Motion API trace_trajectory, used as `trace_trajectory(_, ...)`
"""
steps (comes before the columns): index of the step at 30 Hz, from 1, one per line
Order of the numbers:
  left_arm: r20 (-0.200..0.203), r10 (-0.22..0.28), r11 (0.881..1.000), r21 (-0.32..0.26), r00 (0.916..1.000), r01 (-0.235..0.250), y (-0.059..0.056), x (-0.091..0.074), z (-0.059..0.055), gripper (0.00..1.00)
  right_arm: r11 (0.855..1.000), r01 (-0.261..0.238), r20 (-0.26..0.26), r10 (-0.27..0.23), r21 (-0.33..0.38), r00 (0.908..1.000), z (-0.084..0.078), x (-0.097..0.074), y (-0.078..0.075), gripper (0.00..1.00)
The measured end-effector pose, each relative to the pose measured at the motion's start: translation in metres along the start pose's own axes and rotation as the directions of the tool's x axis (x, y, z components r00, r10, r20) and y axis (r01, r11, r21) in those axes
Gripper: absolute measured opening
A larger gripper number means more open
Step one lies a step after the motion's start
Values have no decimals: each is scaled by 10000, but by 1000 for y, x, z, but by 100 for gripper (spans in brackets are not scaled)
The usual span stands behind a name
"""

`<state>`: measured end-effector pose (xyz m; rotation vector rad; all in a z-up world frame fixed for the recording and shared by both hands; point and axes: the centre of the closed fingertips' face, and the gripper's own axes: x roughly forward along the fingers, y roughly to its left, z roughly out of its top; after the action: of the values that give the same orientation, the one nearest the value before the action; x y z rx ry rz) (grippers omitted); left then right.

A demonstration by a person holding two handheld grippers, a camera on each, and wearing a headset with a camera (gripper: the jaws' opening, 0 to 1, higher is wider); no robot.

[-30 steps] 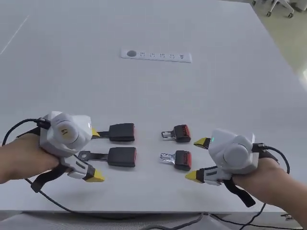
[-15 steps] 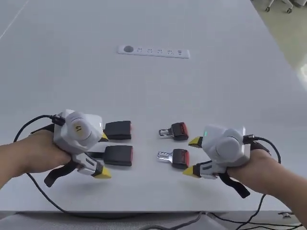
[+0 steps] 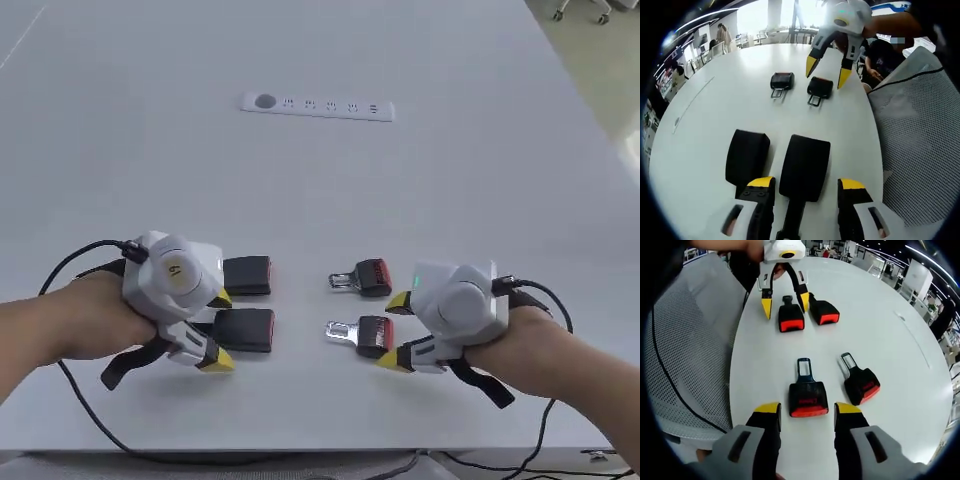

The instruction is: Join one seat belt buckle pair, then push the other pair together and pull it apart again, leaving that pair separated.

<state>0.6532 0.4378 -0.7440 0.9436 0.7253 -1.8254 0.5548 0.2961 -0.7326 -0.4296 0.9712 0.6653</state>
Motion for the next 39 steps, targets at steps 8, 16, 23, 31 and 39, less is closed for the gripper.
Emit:
trace_trajectory(8,11,-53,9999,127,10000,53,3,0,2,47,9996,-268,-187,267,-77,9995,-3,6,-1,39)
trace_trajectory(16,-20,-66,9995,306,10000,66,3,0,4,45,9975,-634,-363,622,-328,9974,-2,9,1,38)
trace_trajectory(23,-23,-117,9992,381,9999,117,-1,0,5,41,9950,-776,-599,739,-625,9955,-5,11,1,35)
trace_trajectory(31,-81,62,9986,526,9999,-57,-1,-1,3,39,9930,-832,-849,761,-834,9935,-11,12,2,35)
trace_trajectory(39,-203,192,9968,786,9996,-176,3,0,0,36,9922,-833,-872,752,-933,9933,-10,12,-1,34)
